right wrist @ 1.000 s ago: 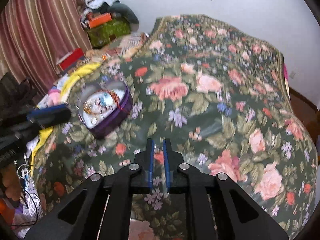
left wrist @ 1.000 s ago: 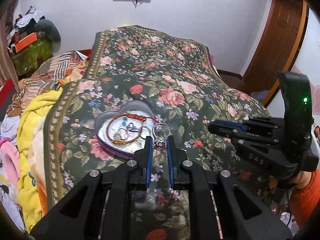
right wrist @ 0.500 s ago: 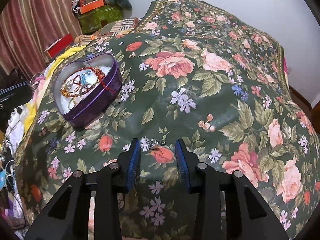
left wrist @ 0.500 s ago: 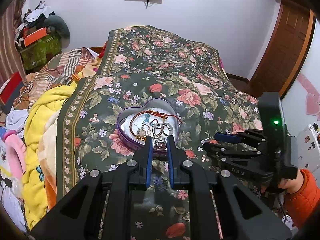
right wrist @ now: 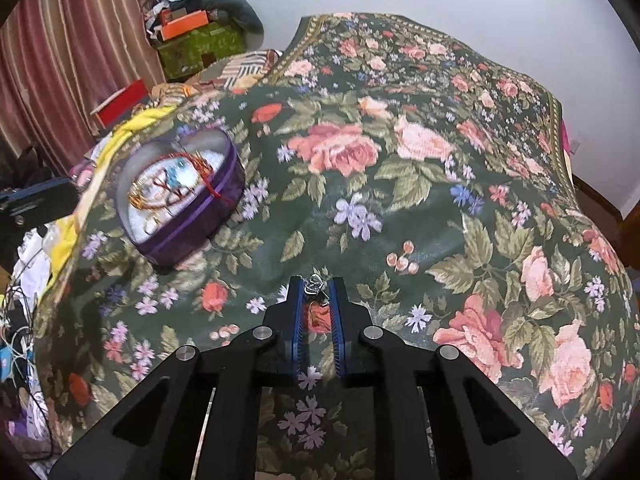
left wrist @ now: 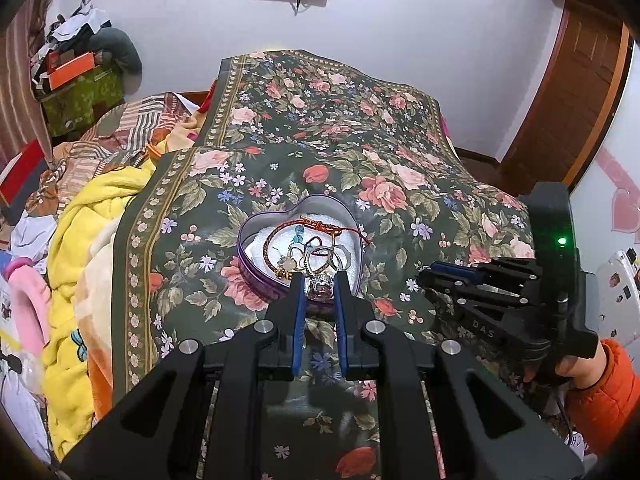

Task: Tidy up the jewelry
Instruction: 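Grasp the silver charm with the right gripper while the left releases the ring in the tin, then lower the silver charm into the tin and open the right gripper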

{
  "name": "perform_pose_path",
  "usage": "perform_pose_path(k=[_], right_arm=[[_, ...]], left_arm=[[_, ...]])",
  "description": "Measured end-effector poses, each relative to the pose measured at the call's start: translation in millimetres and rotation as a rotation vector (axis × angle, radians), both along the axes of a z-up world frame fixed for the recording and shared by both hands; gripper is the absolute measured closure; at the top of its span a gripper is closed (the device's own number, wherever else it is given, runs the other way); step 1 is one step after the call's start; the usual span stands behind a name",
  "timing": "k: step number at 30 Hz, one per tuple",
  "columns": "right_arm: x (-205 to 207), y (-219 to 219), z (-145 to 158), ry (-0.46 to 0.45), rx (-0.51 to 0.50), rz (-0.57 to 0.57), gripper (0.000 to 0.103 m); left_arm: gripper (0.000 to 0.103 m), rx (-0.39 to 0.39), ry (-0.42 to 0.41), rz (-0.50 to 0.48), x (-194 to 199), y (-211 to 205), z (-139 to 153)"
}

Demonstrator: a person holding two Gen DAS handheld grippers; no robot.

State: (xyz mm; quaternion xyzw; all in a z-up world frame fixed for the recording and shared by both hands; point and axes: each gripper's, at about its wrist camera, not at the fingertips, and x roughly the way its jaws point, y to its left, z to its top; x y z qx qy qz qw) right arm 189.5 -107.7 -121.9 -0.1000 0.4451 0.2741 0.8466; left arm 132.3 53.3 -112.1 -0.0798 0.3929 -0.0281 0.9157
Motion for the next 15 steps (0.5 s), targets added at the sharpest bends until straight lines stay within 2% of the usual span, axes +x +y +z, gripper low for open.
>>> perform_pose_path(k=[7,15], right_arm=[[-8,8,29,-0.056,0.064,0.023,0.092],[-9,38,58,-0.108,0.146,0.085,0.092]], left_arm=[[0.091,0.007,-0.019,0.012,0,7,7],[0.091,0.012,-0.042,0.025,7,19,15]])
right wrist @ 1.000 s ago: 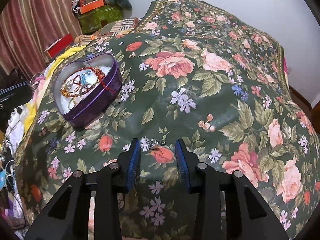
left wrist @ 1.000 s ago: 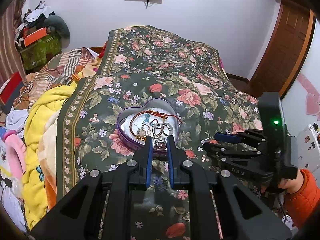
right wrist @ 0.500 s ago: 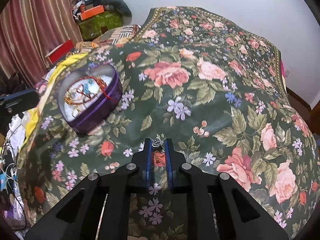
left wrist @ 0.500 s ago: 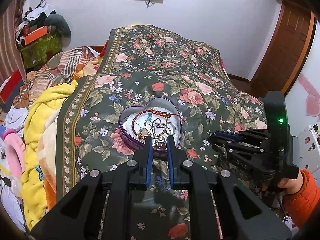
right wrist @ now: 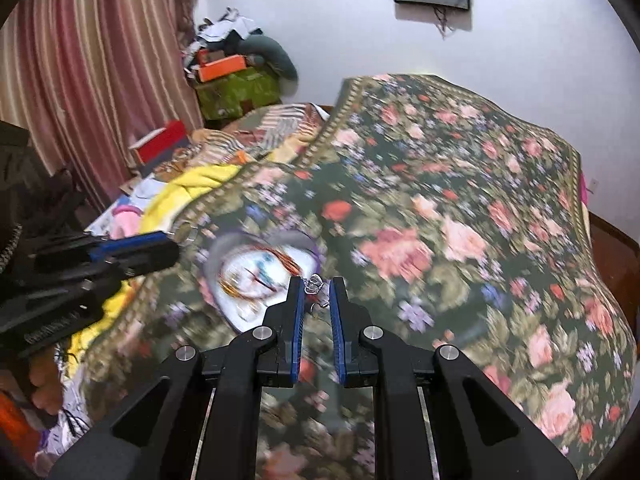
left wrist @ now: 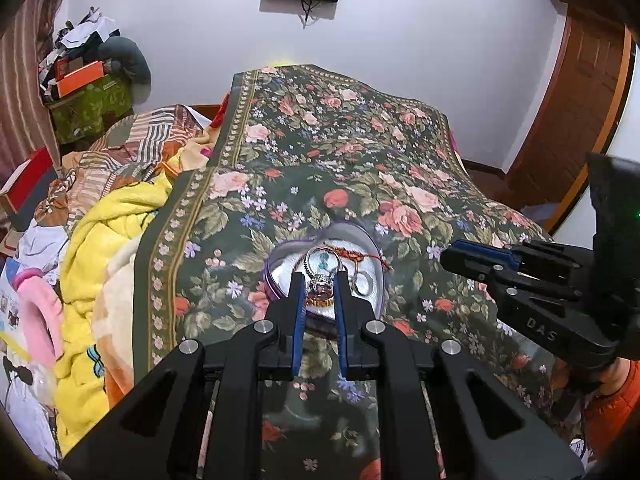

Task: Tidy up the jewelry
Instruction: 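Lower the silver charm into the tin and open the right gripper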

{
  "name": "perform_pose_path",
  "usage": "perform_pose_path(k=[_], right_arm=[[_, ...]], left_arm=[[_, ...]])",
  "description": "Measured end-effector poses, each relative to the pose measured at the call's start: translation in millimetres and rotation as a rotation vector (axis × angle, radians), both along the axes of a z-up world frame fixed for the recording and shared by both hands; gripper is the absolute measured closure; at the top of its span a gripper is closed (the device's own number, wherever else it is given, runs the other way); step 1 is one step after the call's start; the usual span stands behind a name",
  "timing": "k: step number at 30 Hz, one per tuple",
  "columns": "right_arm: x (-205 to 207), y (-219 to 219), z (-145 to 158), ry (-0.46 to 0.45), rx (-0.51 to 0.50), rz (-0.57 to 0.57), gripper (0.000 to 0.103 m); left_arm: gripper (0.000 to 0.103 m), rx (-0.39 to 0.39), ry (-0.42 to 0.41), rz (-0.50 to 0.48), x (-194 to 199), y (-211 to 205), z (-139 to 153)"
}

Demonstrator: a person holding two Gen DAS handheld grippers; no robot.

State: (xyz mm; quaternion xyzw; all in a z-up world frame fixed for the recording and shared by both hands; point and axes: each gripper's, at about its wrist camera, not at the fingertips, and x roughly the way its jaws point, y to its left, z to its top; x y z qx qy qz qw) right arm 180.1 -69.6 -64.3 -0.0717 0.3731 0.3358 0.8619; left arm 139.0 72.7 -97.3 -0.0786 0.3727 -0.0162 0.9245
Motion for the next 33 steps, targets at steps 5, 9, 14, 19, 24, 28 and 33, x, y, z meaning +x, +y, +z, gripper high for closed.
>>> perform_pose_path(k=[5,9,14,19,24,28,33], right_arm=[[6,20,-2,0.001,0.006,0.03,0.092],[14,27,-10,0.027,0.009,0.033,0.092],[21,35,-19,0.046,-0.007,0.045,0.092],[26,40,-24,0.062,-0.015,0.061,0.092],[27,44,-33,0.067,-0.037,0.079,0.091],[28,44,-36,0.082,-0.036,0.084,0.09],[29,38,-29,0.081,-0.028,0.074,0.09]], left_arm=[[0.091,0.003,-0.013,-0.003,10,6,4],[0.091,-0.004,-0.011,-0.005,18,9,2],[0.091,-0.042,0.008,-0.01,29,13,-7],[0.091,-0.042,0.037,-0.017,39,12,-20],[0.091,-0.033,0.056,-0.025,44,10,-29],[0.091,-0.022,0.067,-0.014,45,10,-33],[0.091,-0.031,0.063,0.003,44,15,-30]])
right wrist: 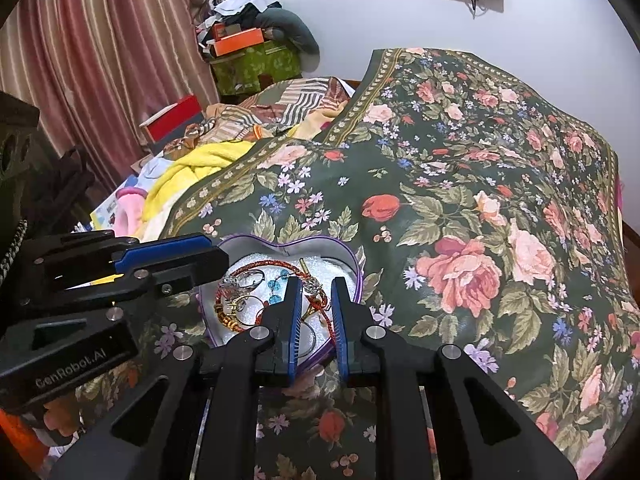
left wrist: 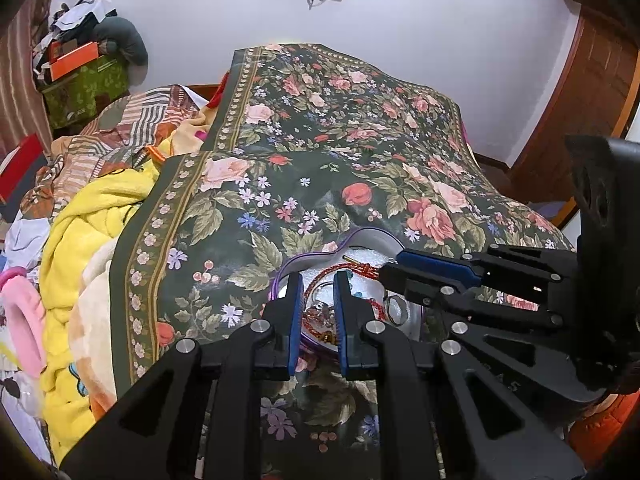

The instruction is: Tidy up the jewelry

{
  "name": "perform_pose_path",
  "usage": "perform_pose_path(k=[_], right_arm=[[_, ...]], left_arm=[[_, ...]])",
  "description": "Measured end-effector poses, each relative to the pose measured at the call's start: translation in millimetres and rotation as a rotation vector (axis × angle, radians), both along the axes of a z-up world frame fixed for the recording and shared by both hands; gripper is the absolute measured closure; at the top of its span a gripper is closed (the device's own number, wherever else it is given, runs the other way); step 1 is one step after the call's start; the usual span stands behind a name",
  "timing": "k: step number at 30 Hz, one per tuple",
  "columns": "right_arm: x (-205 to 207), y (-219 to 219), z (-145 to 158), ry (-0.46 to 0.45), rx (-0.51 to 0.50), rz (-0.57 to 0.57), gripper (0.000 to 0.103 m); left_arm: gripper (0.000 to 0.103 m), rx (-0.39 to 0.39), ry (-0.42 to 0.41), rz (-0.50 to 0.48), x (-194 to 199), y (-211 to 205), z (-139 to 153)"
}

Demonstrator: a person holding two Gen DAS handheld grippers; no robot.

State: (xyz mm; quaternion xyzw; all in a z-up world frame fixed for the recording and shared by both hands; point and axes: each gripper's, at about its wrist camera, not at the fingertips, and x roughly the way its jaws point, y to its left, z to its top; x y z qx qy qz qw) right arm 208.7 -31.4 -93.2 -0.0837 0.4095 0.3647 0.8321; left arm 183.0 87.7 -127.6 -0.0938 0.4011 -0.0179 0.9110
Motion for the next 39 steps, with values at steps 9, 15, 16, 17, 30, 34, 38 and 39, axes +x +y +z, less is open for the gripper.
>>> perform_pose_path(k=[9,15,16,17,30,34,38,39], right_arm=[[-13,-10,39,-0.071,0.056,-0.01,0.071],[-22,-9,51,-0.085,0.072,-0.021,0.07],[-24,-11,54,-0.093,0.081,-0.025,0.07],[-27,-14,61,-0.105,0.095,-0.029,0.07],[-99,-63,163,-0.374,0.265,-0.11,0.07],[-129,-76,184,-0.457,0.308,-0.154,0.064],[-154,-84,193,-0.523,0.338,-0.2,0.048],[-157,-86,195,-0.537,0.338,-0.209,0.045]], left_arm=[[0.091,0.024,-0.079,-0.007,-23,-5,36],[0.091,0.062,-0.136,0.005,-43,-11,63],[0.091,0.061,-0.139,0.009,-47,-10,66],[0.091,0.061,-0.144,0.016,-51,-9,69],[0.091,0.103,-0.363,0.064,-112,-23,141],[0.079,0.124,-0.455,0.08,-138,-35,163],[0.057,0.133,-0.55,0.105,-167,-46,180],[0.05,0.133,-0.569,0.113,-175,-48,183]])
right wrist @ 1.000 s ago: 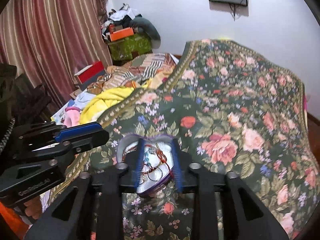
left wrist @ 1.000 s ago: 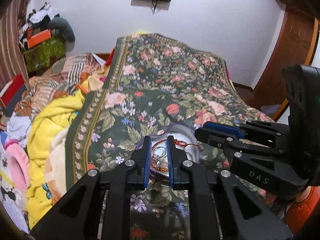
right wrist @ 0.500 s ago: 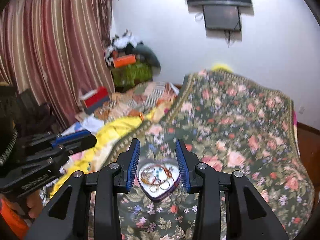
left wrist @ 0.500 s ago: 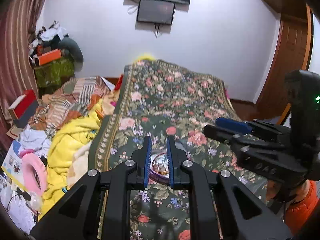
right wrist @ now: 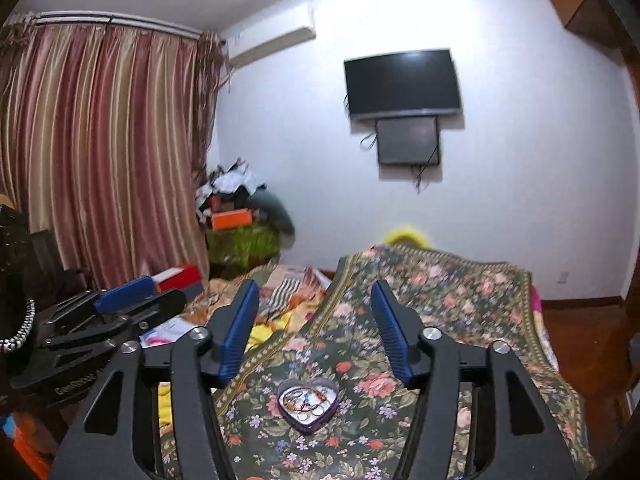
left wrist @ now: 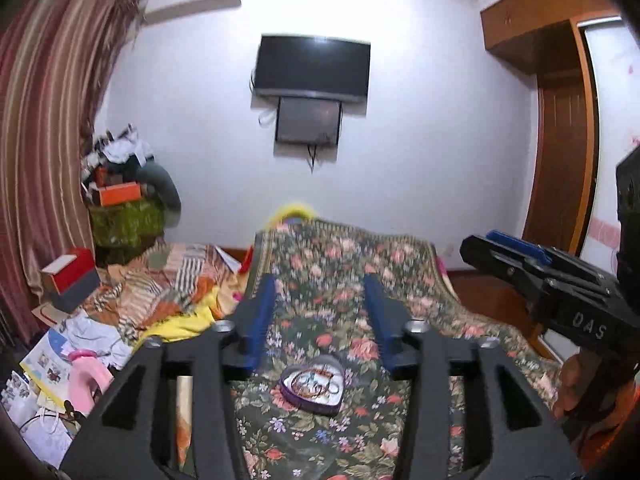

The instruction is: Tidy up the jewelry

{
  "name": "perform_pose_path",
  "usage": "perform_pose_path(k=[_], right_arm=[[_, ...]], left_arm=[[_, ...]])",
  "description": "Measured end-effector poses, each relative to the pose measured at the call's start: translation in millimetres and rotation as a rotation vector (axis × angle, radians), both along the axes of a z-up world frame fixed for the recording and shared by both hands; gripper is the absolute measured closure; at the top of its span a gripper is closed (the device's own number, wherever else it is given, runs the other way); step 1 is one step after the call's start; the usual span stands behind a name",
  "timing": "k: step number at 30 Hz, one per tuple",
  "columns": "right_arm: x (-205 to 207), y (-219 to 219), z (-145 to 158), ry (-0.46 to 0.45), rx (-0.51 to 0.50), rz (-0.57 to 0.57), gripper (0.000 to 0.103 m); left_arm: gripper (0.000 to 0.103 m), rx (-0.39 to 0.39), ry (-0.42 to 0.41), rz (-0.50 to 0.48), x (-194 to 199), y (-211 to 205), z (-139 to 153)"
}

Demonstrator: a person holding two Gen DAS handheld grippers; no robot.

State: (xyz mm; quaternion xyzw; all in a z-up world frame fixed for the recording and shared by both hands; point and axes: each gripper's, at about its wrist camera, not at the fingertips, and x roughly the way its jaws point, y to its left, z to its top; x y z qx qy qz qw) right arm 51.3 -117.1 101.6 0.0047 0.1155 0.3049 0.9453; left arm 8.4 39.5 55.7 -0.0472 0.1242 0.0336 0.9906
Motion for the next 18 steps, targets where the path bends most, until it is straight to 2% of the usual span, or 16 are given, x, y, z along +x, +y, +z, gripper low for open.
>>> perform_pose_path(k=[3,6,8,10,13,18], right_arm=[[-9,-3,2,-0.031,0.003,-0.037,0.03],[-13,-9,4,-0.05,0.019,-0.067,0.019],[-14,-10,5,-0.056,0.022,-0.084,0.014],[-14,-12,5,-0.058,0.023,-0.099,0.003],[-18,-16,4,-0.064,0.029,-0.114,0.0],[-16,-20,1,-0.042,0.024,-0.122,0.0]], left_arm=[[0.047,0.01,-0.046,0.021,-19,-7,7],[0.037,0.028,-0.074,0.046,-32,-12,11],[0.034,0.031,-0.085,0.047,-38,-16,12],[0.029,0.031,-0.083,0.047,-41,-18,12],[0.017,0.033,-0.084,0.055,-44,-21,10],[0.011,0.031,-0.076,0.069,-47,-24,8]])
